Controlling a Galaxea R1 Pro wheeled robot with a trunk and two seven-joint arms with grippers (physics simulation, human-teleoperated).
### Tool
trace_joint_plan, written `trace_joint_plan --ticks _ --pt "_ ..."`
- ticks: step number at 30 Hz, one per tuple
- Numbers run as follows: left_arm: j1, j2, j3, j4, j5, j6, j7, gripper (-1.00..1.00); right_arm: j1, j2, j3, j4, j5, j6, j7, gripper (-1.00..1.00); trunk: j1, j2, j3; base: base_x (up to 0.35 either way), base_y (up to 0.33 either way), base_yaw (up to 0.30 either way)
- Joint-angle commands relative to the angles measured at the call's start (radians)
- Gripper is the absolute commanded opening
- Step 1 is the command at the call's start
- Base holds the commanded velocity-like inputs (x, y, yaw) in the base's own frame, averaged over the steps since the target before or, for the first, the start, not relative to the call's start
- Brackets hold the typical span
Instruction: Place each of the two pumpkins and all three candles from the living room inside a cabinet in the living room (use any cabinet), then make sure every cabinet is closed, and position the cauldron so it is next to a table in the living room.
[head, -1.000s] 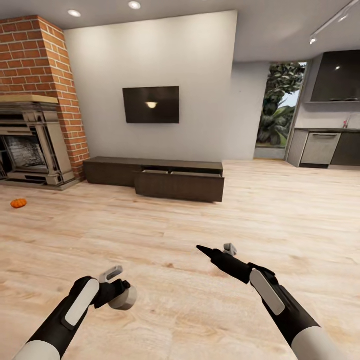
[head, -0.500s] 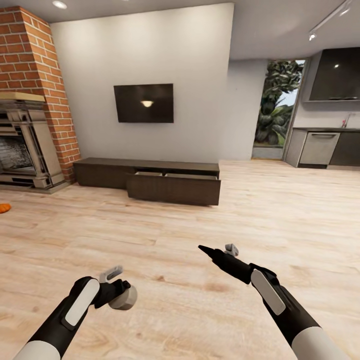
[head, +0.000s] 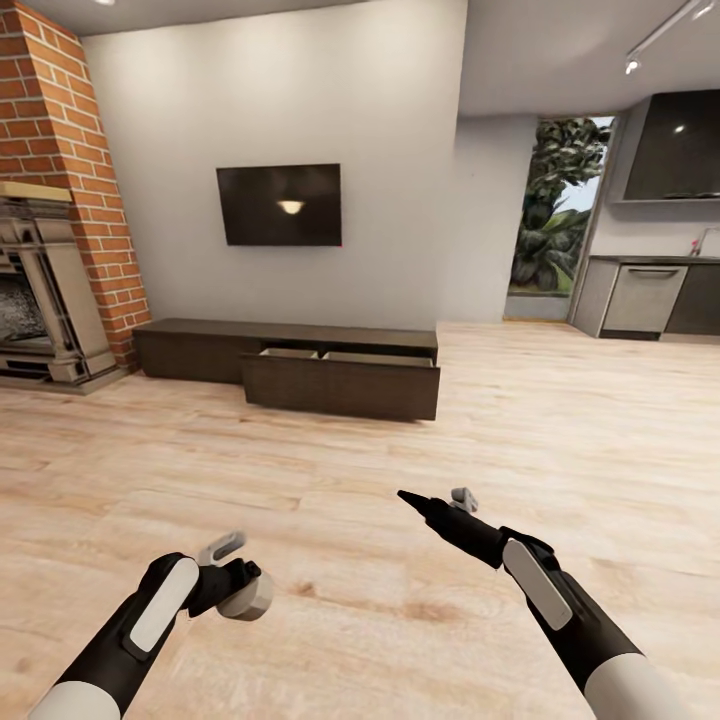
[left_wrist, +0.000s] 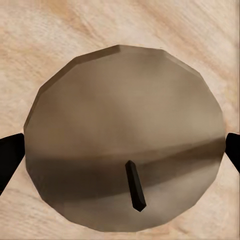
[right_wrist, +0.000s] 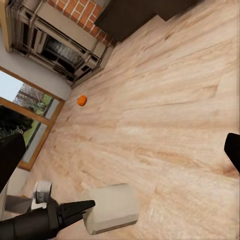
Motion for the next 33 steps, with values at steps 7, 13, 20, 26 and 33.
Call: trace_joint_plan --ticks 7,13,20,26,33 --pt "-0.001 0.001 -0.003 -0.002 0.011 0.0 0.01 -1.0 -0.001 0.005 -0.021 -0.002 -0.007 0.004 -0.008 1.0 0.0 0.0 -0.001 0.305 -0.089 0.0" --pt "-0.001 0.001 -0.003 -0.001 0.011 0.0 0.01 -1.0 -0.001 0.007 -0.033 0.0 -0.007 0.006 -0.01 1.0 0.0 0.0 -0.006 0.305 -0.085 0.0" --pt "-0.001 0.0 -0.003 -0.001 0.011 0.0 0.01 -1.0 -0.001 0.007 -0.034 0.0 -0.008 0.006 -0.01 1.0 0.0 0.0 -0.017 0.305 -0.071 0.0" --pt "-0.001 0.0 -0.003 -0.001 0.011 0.0 0.01 -1.0 -0.001 0.007 -0.035 0.002 -0.008 0.006 -0.01 1.0 0.0 0.0 -0.027 0.307 -0.009 0.0" --pt "-0.001 0.0 -0.003 -0.001 0.011 0.0 0.01 -1.0 -0.001 0.007 -0.035 0.007 -0.008 0.006 -0.009 1.0 0.0 0.0 -0.039 0.312 0.0 0.0"
